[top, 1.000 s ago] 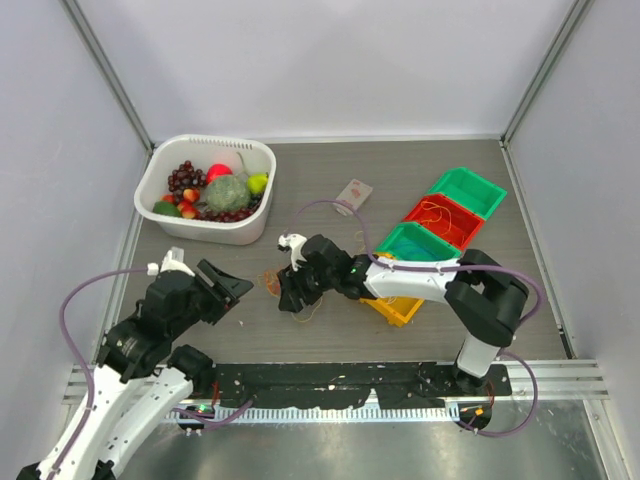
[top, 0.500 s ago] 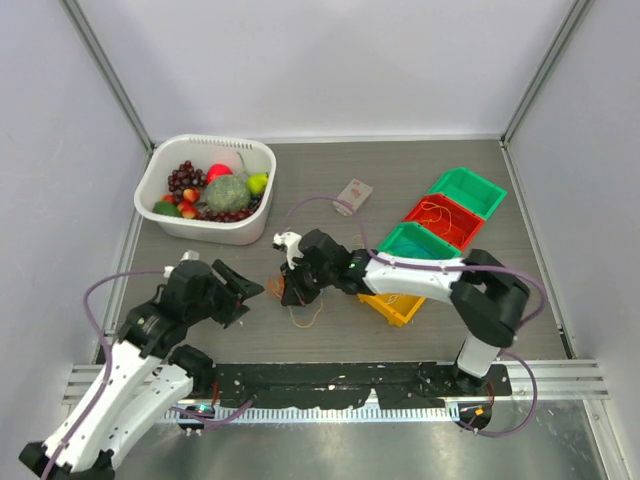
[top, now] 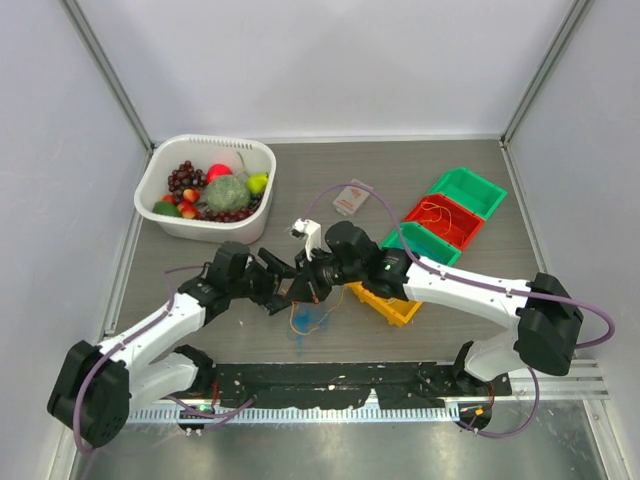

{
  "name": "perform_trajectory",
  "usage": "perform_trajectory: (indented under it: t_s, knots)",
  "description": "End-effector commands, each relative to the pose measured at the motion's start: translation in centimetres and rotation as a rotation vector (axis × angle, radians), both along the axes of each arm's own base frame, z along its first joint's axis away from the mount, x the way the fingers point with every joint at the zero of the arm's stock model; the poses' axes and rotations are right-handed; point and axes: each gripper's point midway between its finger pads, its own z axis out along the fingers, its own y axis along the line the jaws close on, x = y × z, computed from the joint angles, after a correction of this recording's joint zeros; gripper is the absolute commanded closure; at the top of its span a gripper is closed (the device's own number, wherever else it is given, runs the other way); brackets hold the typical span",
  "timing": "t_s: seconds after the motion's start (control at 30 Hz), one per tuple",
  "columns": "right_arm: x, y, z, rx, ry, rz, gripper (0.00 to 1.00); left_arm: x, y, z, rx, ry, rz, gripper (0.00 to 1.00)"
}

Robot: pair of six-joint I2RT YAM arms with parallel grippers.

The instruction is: Untangle the cables

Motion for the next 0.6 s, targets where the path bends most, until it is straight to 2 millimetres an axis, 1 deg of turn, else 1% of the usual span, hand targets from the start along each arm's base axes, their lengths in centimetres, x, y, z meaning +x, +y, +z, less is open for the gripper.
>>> perform_trajectory:
  t_s: [0.0,0.03,0.07,0.1,0.13,0.17,0.2,0.23,0.27,0.3,0.33,0.37,0.4,0.43,0.47,0.5,0.53,0.57]
  knots:
    - [0.3,1.3,4.2,0.079,-0.026,0.01,0.99,2.0,-2.6,4.4,-0.159,-0.111,-0.042,0.28]
    - [0.3,1.4,5.7,0.102,-0.039,0.008,0.99,2.4,-2.6,4.4,-0.158,-0.133,-0.034,0.32]
    - [0.4,1.5,6.5,0.116,-0.047,0.005,0.99,2.7,-2.5,4.1,-0.151,-0.139,-0.022,0.37]
    - [0.6,1.5,8.5,0.143,-0.069,-0.003,0.99,3.0,-2.5,3.5,-0.146,-0.139,-0.008,0.43]
    - [0.8,1.5,9.3,0.152,-0.083,-0.012,0.99,3.2,-2.3,2.6,-0.14,-0.14,0.005,0.5]
    - [1.0,1.5,11.6,0.182,-0.104,-0.013,0.99,3.6,-2.3,2.2,-0.141,-0.156,0.015,0.57]
    - [0.9,1.6,12.3,0.188,-0.111,-0.011,0.99,3.7,-2.3,1.3,-0.132,-0.156,0.021,0.64]
    - [1.0,1.6,15.0,0.226,-0.136,-0.01,0.99,4.0,-2.0,0.4,-0.11,-0.152,0.035,0.67]
    - [1.0,1.6,16.1,0.239,-0.146,-0.011,0.99,4.1,-1.7,-0.8,-0.084,-0.134,0.047,0.71]
    - [1.0,1.5,19.0,0.278,-0.174,-0.013,0.99,4.1,-1.3,-2.1,-0.058,-0.112,0.05,0.73]
    - [1.2,1.4,20.2,0.292,-0.194,-0.024,0.99,4.3,-0.8,-3.4,-0.028,-0.099,0.054,0.73]
    - [1.2,1.1,23.2,0.329,-0.227,-0.033,0.99,4.3,-0.4,-4.3,-0.003,-0.092,0.05,0.76]
    - [1.7,1.1,24.5,0.34,-0.259,-0.049,0.99,4.5,0.2,-5.2,0.02,-0.076,0.057,0.76]
    - [1.5,0.4,27.5,0.377,-0.293,-0.059,0.99,4.6,0.7,-5.7,0.038,-0.076,0.052,0.76]
    - [1.9,0.3,28.5,0.381,-0.32,-0.076,0.99,4.6,1.2,-6.4,0.061,-0.063,0.049,0.76]
    - [1.9,-0.5,31.2,0.417,-0.355,-0.097,0.99,4.4,1.9,-7.0,0.092,-0.047,0.04,0.76]
    - [1.7,-1.1,33.5,0.453,-0.39,-0.106,0.99,4.4,2.5,-7.2,0.12,-0.046,0.031,0.76]
    - [1.9,-1.4,34.1,0.46,-0.405,-0.122,0.99,4.4,3.1,-7.4,0.147,-0.052,0.018,0.76]
